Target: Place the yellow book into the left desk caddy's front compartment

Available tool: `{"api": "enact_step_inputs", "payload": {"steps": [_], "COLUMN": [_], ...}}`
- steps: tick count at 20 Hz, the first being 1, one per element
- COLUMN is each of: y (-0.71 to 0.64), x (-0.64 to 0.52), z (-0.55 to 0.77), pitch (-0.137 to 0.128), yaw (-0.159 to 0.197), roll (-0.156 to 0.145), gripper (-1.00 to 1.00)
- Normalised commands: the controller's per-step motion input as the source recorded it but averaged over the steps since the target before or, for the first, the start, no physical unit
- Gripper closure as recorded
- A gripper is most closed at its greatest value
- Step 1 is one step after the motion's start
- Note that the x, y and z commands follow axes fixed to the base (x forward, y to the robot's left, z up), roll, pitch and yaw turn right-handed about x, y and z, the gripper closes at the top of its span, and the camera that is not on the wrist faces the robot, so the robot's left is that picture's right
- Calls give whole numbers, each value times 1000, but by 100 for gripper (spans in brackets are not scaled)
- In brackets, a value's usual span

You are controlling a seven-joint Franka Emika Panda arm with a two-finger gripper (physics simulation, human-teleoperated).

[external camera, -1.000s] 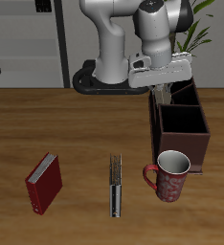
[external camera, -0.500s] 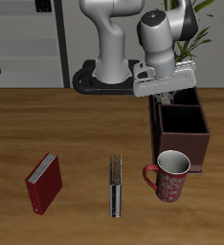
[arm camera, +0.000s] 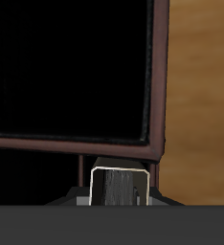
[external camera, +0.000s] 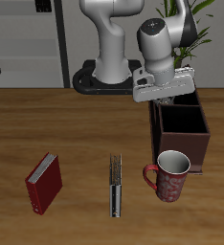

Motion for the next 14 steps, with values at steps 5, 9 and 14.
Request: {"api": "enact_step_inputs", "payload": {"steps": [5, 9, 14], "y": [-70, -101, -292], "x": [18, -39, -26], "z": [116, 181, 181], "pitch": [-6, -15, -21], "yaw": [-12, -21, -27], "roll": [-19, -19, -35], "gripper": [-100, -100, -100]}}
